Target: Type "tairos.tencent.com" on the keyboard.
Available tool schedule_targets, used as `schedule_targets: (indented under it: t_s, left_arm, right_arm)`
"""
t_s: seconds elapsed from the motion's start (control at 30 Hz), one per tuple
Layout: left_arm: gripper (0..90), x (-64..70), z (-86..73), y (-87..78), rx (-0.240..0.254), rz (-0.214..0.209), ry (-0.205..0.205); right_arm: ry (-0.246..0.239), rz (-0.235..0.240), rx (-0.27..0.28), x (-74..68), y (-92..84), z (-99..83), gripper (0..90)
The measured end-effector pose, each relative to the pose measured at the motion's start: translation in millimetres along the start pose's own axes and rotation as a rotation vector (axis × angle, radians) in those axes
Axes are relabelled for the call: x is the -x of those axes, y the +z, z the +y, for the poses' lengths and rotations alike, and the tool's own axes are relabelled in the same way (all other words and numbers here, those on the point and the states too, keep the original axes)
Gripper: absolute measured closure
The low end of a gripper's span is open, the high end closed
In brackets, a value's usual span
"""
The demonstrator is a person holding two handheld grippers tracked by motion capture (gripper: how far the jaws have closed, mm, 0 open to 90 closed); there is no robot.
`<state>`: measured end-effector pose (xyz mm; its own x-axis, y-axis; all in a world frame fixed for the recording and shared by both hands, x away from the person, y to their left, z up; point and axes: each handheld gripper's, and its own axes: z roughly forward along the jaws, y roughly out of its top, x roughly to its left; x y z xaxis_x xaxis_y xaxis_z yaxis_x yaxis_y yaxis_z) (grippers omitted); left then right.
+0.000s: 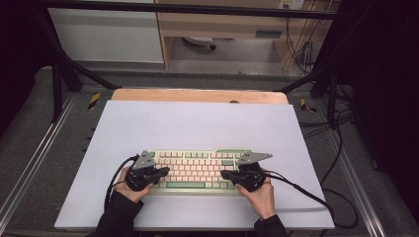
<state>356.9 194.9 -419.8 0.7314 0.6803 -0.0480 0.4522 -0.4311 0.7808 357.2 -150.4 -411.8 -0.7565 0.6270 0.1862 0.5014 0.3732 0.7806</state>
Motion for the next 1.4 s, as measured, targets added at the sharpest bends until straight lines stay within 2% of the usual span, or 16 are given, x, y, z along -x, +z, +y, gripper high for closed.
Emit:
schedule_targets:
  t_s: [0.53,0.73,1.0,1.4]
  left_arm:
    - [89.7,-6.2,-10.2,-14.0,0.012,0.006,-0.022]
    - [89.7,-8.7,-13.2,-16.5,0.015,0.005,-0.032]
    - [89.7,-11.6,-14.7,-18.7,0.019,0.008,-0.041]
    - [89.7,-11.3,-15.0,-17.3,0.016,0.006,-0.039]
  right_arm:
    - [-0.018,-0.008,-0.008,-13.2,23.1,19.4,90.0]
    - [-0.005,-0.02,-0.004,-13.5,36.1,26.1,90.0]
    - [-0.018,-0.043,-0.028,-14.3,53.6,34.6,90.0]
    - [-0.014,-0.064,-0.067,-9.1,67.1,31.4,90.0]
